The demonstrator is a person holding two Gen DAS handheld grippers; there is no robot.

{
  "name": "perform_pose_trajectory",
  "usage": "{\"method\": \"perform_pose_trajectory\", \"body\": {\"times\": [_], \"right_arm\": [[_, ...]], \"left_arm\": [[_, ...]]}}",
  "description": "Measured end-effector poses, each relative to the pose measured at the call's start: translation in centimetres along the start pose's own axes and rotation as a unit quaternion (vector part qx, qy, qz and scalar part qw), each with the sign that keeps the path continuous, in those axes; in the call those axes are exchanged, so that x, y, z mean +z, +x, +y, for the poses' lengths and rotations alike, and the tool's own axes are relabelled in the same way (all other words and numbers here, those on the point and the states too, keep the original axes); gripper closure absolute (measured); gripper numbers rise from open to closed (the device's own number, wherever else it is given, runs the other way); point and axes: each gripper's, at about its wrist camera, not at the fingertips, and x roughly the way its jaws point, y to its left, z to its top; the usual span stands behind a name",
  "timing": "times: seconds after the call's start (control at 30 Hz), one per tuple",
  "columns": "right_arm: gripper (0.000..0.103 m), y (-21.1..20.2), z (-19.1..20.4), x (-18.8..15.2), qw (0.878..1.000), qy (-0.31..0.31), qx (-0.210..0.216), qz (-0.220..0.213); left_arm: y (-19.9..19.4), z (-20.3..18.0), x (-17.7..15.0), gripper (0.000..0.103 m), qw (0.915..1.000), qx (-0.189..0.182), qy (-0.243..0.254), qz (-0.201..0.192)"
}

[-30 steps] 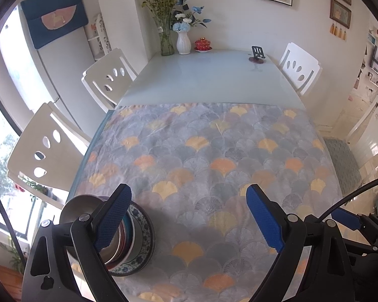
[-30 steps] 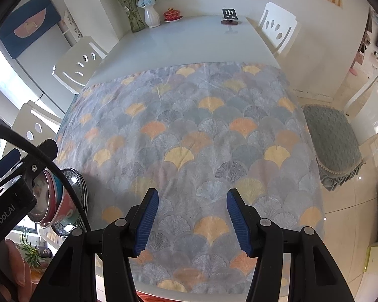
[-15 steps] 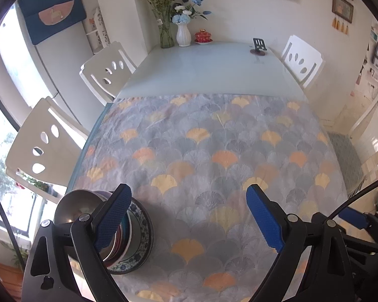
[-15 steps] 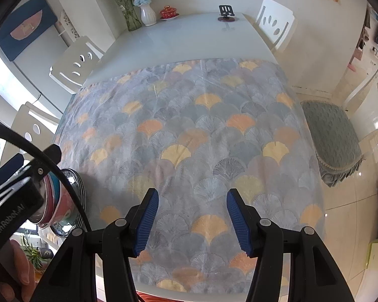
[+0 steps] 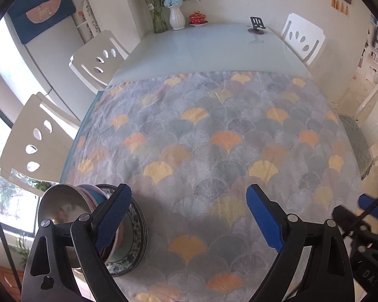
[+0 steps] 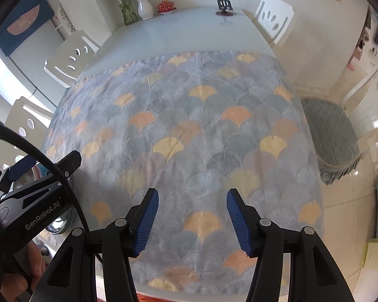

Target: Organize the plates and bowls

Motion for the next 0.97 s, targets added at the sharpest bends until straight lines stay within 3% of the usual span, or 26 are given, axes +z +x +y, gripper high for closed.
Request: {"method": "perform_pose_trajectory", "body": {"times": [0.13, 0.27, 0.4, 0.6, 0.97], "right_arm": [[0.048, 0.4, -0.2, -0.1, 0.999, 0.005, -0.006, -0.045], [0.048, 2.6, -0.2, -0.1, 0.999, -0.007, -0.023, -0.048], [0.048, 5.4, -0.2, -0.1, 0.997, -0.038, -0.051, -0.053], [0.048, 7.1, -0.7, 0.0, 0.997, -0.04, -0.055, -0.043], [0.048, 9.3, -1.6, -1.0, 0.997, -0.033, -0.065, -0.015]], "left_arm": [[1.2, 0.5, -0.2, 0.011, 0.9977, 0.062, -0.007, -0.028], [3.5, 0.8, -0.2, 0.011, 0.9986, 0.052, -0.011, -0.01], [5.8, 0.7, -0.5, 0.011, 0.9969, 0.076, -0.016, 0.014], [7.7, 0.3, -1.0, 0.011, 0.9968, 0.071, -0.013, 0.034], [11.7, -1.8, -2.2, 0.009, 0.9966, 0.02, -0.037, 0.071]]}}
